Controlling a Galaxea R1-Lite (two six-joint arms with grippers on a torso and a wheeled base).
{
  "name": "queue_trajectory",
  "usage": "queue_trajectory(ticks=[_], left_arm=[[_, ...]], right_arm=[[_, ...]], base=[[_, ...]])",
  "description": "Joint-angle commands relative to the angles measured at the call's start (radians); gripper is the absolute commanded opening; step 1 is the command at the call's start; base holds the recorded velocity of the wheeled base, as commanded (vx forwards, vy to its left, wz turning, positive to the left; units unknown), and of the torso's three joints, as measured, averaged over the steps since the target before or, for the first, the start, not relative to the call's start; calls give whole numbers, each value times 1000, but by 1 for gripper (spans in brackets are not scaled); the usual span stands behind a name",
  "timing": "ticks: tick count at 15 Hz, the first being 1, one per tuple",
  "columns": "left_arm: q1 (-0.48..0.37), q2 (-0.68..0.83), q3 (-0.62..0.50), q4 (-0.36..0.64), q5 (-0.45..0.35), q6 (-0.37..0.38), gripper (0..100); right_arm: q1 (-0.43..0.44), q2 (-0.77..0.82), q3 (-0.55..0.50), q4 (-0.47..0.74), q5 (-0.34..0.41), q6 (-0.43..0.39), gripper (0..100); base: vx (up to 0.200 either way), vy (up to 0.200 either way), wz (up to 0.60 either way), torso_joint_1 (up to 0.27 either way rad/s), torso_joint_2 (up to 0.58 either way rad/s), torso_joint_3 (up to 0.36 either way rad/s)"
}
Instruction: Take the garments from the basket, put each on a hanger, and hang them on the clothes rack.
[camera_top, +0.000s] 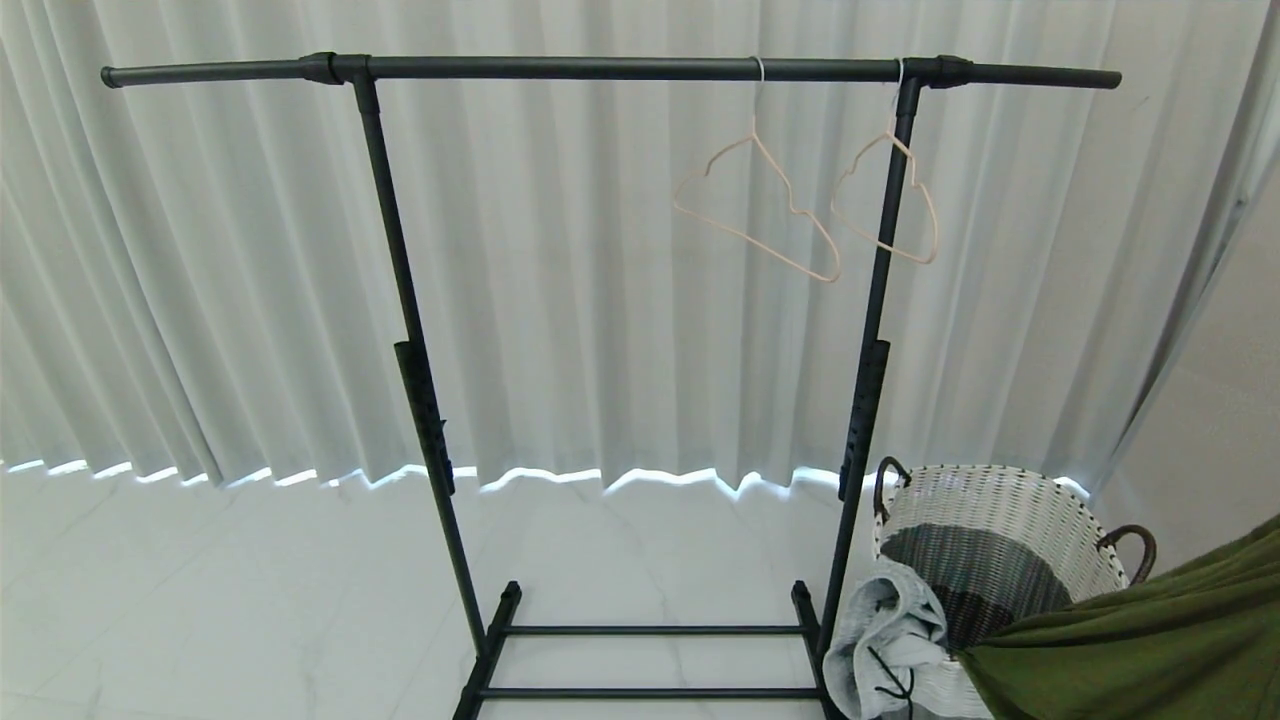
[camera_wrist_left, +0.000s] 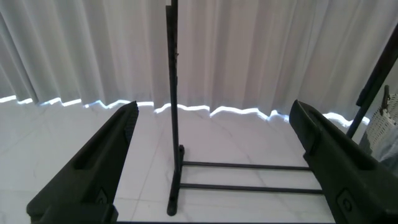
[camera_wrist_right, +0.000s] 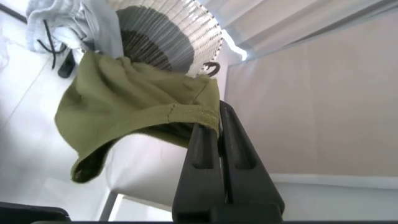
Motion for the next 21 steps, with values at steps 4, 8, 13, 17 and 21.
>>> queue_trajectory(ticks=[4, 8, 13, 17, 21], left_arm=[[0, 2, 0, 0, 0, 1, 100], [0, 2, 0, 0, 0, 0, 100], [0, 0, 0, 0, -12, 38, 100], [-4, 2, 0, 1, -20, 92, 100], [-4, 0, 0, 1, -20, 104, 100]], right_arm=[[2, 5, 3, 0, -1, -1, 0], [2, 6, 4, 1, -1, -2, 0], [31, 20, 0, 52, 28, 3, 0], [31, 21, -111, 210, 96, 26, 0], [50, 86, -385, 415, 179, 119, 0]], base=[[0, 50, 0, -1, -1, -1], [0, 200, 0, 2, 4, 4], [0, 0, 0, 0, 0, 0], [0, 0, 0, 0, 0, 0], [0, 0, 0, 0, 0, 0]])
